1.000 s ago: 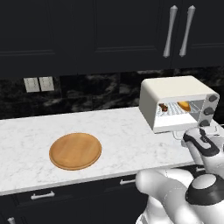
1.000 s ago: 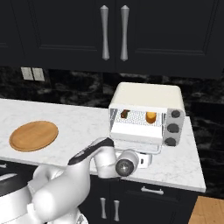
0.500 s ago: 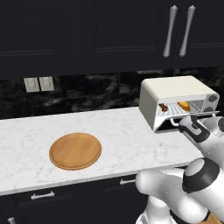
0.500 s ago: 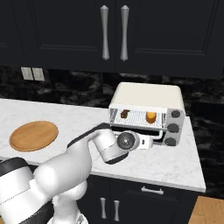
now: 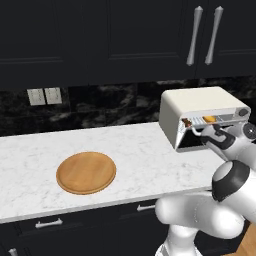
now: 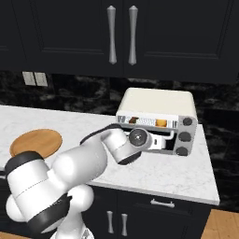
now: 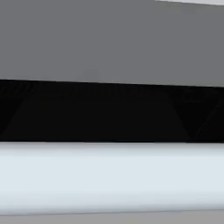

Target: Pick up the kebab skewer and baguette bread, and place them inside the toaster oven. Close the toaster oven door and start by setting the timer.

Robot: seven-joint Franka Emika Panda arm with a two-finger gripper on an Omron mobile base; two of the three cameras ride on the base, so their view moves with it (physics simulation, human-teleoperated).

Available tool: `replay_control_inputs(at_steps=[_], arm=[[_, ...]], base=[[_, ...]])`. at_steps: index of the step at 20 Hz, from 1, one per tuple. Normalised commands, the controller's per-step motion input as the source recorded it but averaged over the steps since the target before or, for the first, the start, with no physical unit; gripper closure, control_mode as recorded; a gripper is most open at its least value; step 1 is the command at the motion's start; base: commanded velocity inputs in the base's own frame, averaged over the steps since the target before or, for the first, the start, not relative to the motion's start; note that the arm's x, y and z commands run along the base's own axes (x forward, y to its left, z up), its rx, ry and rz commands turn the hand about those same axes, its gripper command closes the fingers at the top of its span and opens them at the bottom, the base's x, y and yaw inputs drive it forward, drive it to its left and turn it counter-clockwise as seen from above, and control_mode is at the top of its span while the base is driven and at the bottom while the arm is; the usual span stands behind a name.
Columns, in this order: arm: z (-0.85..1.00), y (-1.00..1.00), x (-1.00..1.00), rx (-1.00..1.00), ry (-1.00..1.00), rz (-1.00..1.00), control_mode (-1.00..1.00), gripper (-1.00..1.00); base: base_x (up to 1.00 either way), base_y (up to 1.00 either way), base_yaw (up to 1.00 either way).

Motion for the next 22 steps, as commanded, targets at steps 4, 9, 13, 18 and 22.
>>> replay_control_inputs(at_steps=[4, 9, 13, 18, 22], arm=[[0.00, -0.02, 0.38, 0.00, 0.08, 0.00, -1.00, -1.00], [0.00, 0.00, 0.48, 0.00, 0.09, 0.00, -1.00, -1.00], [0.00, 0.00, 0.49, 0.00, 0.08, 0.00, -1.00, -1.00], [0.00, 0.00, 0.38, 0.00, 0.07, 0.00, -1.00, -1.00], [0.00, 0.00, 0.37, 0.00, 0.04, 0.00, -1.00, -1.00]], base=[[0.00, 0.00, 0.00], [0.00, 0.00, 0.00], [0.00, 0.00, 0.00], [0.00, 0.00, 0.00], [0.00, 0.00, 0.00]])
